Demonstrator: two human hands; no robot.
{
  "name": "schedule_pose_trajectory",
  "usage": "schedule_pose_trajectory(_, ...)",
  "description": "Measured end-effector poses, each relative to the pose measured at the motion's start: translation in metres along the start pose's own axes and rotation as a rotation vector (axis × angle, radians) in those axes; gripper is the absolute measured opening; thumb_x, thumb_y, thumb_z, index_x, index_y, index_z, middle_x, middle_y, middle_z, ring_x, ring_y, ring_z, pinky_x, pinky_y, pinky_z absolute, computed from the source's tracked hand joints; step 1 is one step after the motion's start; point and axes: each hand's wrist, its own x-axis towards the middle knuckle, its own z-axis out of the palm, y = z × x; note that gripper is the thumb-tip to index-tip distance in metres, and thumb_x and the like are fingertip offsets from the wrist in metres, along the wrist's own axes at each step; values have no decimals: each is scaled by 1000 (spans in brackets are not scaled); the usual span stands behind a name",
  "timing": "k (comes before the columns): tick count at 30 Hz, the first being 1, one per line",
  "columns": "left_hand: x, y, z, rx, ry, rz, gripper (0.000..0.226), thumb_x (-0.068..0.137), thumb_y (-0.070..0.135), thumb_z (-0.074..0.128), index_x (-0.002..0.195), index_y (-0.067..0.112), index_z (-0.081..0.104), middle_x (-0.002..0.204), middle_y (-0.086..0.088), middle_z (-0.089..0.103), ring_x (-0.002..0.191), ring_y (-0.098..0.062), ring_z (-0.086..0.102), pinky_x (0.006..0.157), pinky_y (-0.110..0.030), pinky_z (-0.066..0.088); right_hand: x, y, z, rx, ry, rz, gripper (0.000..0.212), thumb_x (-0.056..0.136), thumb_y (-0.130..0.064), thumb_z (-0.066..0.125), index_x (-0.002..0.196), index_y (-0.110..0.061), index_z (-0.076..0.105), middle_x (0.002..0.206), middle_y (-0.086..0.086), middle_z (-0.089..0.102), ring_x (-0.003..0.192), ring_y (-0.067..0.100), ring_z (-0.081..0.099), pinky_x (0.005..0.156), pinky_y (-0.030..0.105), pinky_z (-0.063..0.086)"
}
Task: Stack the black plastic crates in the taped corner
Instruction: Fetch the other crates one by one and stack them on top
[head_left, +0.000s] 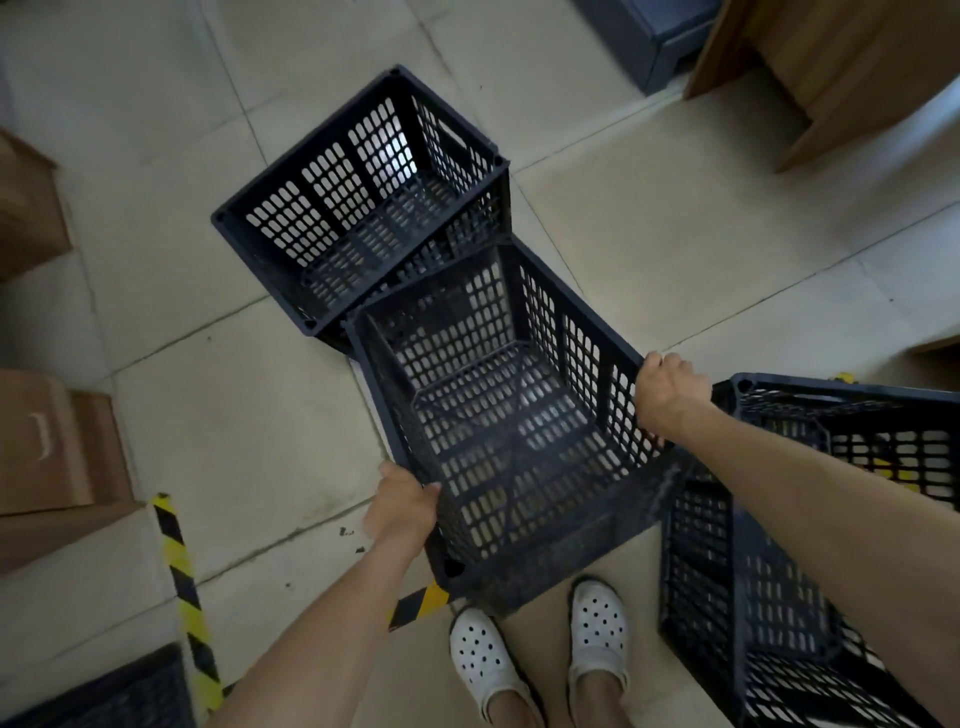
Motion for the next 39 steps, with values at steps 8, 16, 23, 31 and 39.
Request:
schedule_pose_trajectory(8, -64, -18, -68, 194, 25, 71, 33, 94, 27, 53, 121, 9, 46, 118, -9, 61, 104, -26, 62, 73, -30, 46, -75, 23, -48, -152, -56, -123, 39, 95, -13, 48, 133, -3, 48, 129, 11, 57, 117, 26, 58, 92, 36, 49)
schedule_pose_trajectory(16, -136, -77, -146, 207, 85, 4, 34, 90, 23, 59, 117, 4, 53, 118, -14, 62, 107, -30, 62, 80, -32, 48, -173, -5, -99, -161, -120, -273, 35, 98, -10, 43, 130, -4, 53, 127, 11, 59, 113, 25, 60, 93, 35, 49)
schedule_pose_trajectory(23, -202, -165, -193, 49, 194, -109, 32, 95, 30, 53, 118, 8, 47, 114, -13, 61, 103, -32, 60, 79, -33, 47, -251, -57, -148, -154, -20, -413, 39, 96, -7, 44, 135, 2, 44, 131, 14, 56, 119, 28, 57, 95, 36, 46)
schedule_pose_trajectory(31, -282, -272, -235, -107, 412, -274, 43, 95, 40, 53, 119, 6, 48, 119, -18, 59, 110, -38, 59, 87, -40, 46, -350, -140, -202, -277, 68, -610, 37, 93, -13, 52, 130, -7, 53, 126, 7, 59, 116, 26, 58, 90, 36, 46)
schedule_pose_trajectory(39, -352, -415, -237, -192, 436, -392, 42, 92, 41, 56, 116, 9, 48, 115, -14, 61, 105, -36, 61, 82, -40, 48, -461, -229, -187, -486, 90, -845, 25, 91, -15, 56, 115, -11, 61, 109, 5, 66, 104, 26, 64, 74, 32, 43)
